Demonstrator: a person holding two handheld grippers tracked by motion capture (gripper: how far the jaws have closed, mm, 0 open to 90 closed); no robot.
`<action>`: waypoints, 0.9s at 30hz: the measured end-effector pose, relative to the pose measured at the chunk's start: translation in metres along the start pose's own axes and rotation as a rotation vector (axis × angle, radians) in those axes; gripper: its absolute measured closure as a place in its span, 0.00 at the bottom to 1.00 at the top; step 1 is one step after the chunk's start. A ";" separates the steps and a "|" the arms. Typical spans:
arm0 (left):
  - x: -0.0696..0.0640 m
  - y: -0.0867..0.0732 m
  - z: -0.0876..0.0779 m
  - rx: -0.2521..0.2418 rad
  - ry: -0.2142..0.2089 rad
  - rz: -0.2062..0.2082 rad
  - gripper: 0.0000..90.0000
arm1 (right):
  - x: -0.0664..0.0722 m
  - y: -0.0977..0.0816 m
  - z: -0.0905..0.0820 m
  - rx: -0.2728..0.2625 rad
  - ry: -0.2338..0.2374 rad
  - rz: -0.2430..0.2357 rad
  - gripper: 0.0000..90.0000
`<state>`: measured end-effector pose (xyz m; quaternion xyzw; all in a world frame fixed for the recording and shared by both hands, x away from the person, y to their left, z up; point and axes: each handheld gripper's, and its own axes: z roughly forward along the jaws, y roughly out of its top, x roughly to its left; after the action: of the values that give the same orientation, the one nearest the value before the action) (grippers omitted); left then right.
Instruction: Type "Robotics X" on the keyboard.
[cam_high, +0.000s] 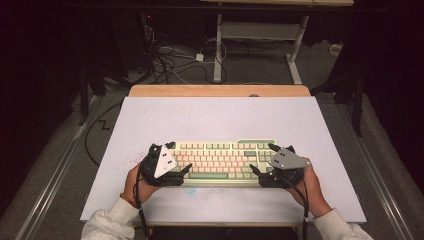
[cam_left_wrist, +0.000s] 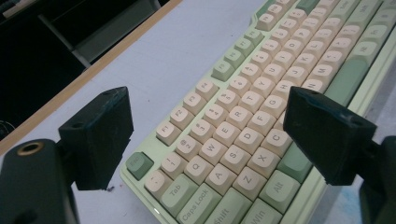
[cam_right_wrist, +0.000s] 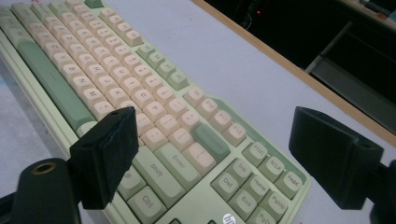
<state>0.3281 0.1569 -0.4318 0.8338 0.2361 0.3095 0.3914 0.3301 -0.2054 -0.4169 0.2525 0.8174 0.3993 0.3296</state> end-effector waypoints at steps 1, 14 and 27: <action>-0.001 0.000 -0.001 0.003 0.002 0.004 0.17 | 0.000 0.000 -0.001 -0.002 -0.001 -0.001 0.18; -0.002 -0.003 -0.009 -0.014 0.001 0.023 0.17 | -0.002 -0.004 -0.013 -0.009 -0.027 -0.020 0.18; -0.001 -0.010 -0.017 -0.021 0.017 0.015 0.17 | -0.007 -0.011 -0.022 -0.014 -0.049 -0.020 0.19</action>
<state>0.3143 0.1710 -0.4316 0.8288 0.2300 0.3216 0.3958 0.3171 -0.2265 -0.4132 0.2517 0.8089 0.3953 0.3551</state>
